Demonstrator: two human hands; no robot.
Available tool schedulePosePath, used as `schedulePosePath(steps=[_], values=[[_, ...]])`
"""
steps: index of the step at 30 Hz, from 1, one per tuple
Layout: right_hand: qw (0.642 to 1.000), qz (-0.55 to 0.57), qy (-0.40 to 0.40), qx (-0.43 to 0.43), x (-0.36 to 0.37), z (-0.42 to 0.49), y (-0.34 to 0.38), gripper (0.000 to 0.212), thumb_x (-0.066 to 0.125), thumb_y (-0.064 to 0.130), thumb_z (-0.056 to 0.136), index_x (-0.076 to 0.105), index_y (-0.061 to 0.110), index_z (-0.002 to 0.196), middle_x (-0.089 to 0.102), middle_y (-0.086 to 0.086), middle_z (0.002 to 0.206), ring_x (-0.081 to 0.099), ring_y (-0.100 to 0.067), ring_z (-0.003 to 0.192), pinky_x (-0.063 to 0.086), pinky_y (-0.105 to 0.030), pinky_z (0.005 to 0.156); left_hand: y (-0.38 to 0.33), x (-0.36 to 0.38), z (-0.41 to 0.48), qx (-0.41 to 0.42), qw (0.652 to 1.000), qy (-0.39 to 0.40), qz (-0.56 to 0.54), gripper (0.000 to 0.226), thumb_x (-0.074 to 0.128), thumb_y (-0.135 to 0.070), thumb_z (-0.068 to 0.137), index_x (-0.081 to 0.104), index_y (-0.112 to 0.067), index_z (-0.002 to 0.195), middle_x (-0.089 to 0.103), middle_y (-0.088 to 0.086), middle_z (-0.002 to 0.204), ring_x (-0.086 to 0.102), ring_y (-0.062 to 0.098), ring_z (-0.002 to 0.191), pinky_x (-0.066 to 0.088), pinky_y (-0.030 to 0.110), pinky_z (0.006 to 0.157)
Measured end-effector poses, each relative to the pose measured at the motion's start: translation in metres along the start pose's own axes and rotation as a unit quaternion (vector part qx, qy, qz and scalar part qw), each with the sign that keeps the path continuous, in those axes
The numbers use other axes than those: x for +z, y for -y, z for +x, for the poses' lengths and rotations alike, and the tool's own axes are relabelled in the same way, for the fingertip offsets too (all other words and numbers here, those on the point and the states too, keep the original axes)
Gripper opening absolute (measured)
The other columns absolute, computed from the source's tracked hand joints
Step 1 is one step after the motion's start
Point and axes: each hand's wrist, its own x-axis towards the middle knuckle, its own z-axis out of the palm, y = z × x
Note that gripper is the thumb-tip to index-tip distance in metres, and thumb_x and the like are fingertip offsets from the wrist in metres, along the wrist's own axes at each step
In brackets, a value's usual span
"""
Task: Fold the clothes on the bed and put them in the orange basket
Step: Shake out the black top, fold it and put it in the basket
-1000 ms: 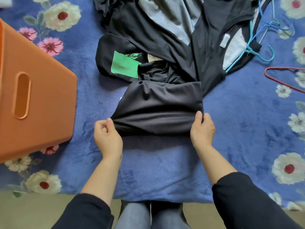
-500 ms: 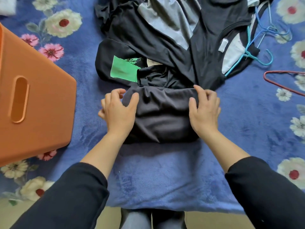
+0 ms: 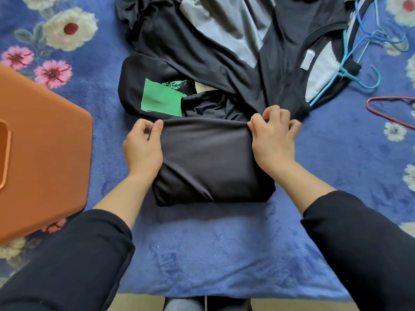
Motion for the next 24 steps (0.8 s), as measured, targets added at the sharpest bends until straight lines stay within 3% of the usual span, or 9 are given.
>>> schedulePosePath(steps=[4, 7, 9, 11, 14, 16, 18, 21, 24], values=[[0.999, -0.020, 0.009, 0.037, 0.019, -0.016, 0.011, 0.026, 0.041, 0.031, 0.092, 0.057, 0.011, 0.099, 0.055, -0.012, 0.116, 0.033, -0.026, 0.104, 0.024, -0.044, 0.081, 0.007, 0.012, 0.001, -0.027, 0.991, 0.048, 0.121, 0.043, 0.041, -0.048, 0.099, 0.046, -0.012, 0.076, 0.053, 0.000, 0.068, 0.046, 0.028, 0.074, 0.027, 0.034, 0.063], [0.980, 0.098, 0.022, 0.172, 0.016, -0.044, 0.013, 0.044, 0.057, 0.038, 0.090, 0.048, 0.014, 0.127, 0.045, -0.009, 0.132, 0.034, -0.025, 0.117, 0.030, -0.045, 0.091, 0.013, 0.014, -0.008, -0.045, 0.991, 0.035, 0.120, 0.036, 0.041, -0.048, 0.099, 0.051, -0.015, 0.087, 0.059, 0.007, 0.089, 0.047, 0.024, 0.083, 0.028, 0.030, 0.070], [0.928, 0.219, 0.035, 0.299, 0.006, -0.065, 0.013, 0.054, 0.063, 0.043, 0.087, 0.047, 0.012, 0.127, 0.048, -0.008, 0.124, 0.041, -0.026, 0.116, 0.033, -0.043, 0.094, 0.014, 0.011, -0.019, -0.073, 0.994, 0.026, 0.081, 0.031, 0.046, -0.047, 0.097, 0.053, -0.017, 0.096, 0.059, 0.008, 0.104, 0.046, 0.017, 0.090, 0.028, 0.024, 0.075], [0.868, 0.310, 0.073, 0.380, -0.004, -0.085, 0.010, 0.046, 0.068, 0.046, 0.083, 0.054, 0.012, 0.110, 0.057, -0.002, 0.107, 0.052, -0.024, 0.105, 0.040, -0.039, 0.091, 0.013, 0.009, -0.032, -0.121, 0.991, 0.057, 0.015, 0.031, 0.049, -0.050, 0.095, 0.050, -0.020, 0.102, 0.059, 0.002, 0.107, 0.050, 0.015, 0.096, 0.032, 0.023, 0.080], [0.773, 0.446, 0.184, 0.412, -0.017, -0.092, -0.002, 0.025, 0.075, 0.031, 0.080, 0.066, 0.012, 0.092, 0.072, 0.004, 0.088, 0.066, -0.016, 0.088, 0.052, -0.033, 0.080, 0.010, 0.000, -0.049, -0.204, 0.964, 0.127, -0.110, 0.038, 0.062, -0.050, 0.087, 0.054, -0.020, 0.108, 0.062, -0.010, 0.102, 0.059, 0.005, 0.093, 0.042, 0.017, 0.077], [0.722, 0.495, 0.276, 0.398, -0.028, -0.081, -0.016, 0.014, 0.077, 0.016, 0.078, 0.073, 0.010, 0.091, 0.076, -0.002, 0.089, 0.071, -0.016, 0.088, 0.055, -0.031, 0.081, 0.011, -0.011, -0.059, -0.279, 0.920, 0.177, -0.210, 0.038, 0.070, -0.045, 0.081, 0.064, -0.015, 0.103, 0.071, -0.003, 0.099, 0.066, 0.008, 0.088, 0.048, 0.021, 0.075], [0.719, 0.490, 0.345, 0.353, -0.041, -0.068, -0.030, 0.011, 0.076, 0.011, 0.076, 0.075, 0.011, 0.088, 0.076, -0.002, 0.091, 0.071, -0.016, 0.087, 0.054, -0.030, 0.083, 0.017, -0.023, -0.074, -0.348, 0.860, 0.248, -0.278, 0.033, 0.072, -0.035, 0.080, 0.069, -0.011, 0.101, 0.074, 0.008, 0.102, 0.069, 0.017, 0.090, 0.052, 0.029, 0.079], [0.747, 0.498, 0.305, 0.317, -0.055, -0.052, -0.040, 0.008, 0.077, 0.014, 0.076, 0.075, 0.014, 0.083, 0.075, 0.003, 0.083, 0.069, -0.009, 0.075, 0.052, -0.020, 0.069, 0.029, -0.036, -0.105, -0.419, 0.769, 0.369, -0.310, 0.039, 0.073, -0.018, 0.072, 0.067, -0.005, 0.109, 0.071, 0.015, 0.109, 0.070, 0.024, 0.093, 0.057, 0.036, 0.082], [0.765, 0.492, 0.176, 0.377, -0.046, -0.053, -0.041, 0.020, 0.079, 0.016, 0.076, 0.069, 0.016, 0.094, 0.070, 0.000, 0.091, 0.063, -0.006, 0.077, 0.050, -0.015, 0.069, 0.033, -0.039, -0.130, -0.374, 0.766, 0.508, -0.125, 0.027, 0.062, -0.013, 0.083, 0.063, -0.015, 0.109, 0.073, 0.009, 0.104, 0.070, 0.021, 0.091, 0.055, 0.031, 0.073]])
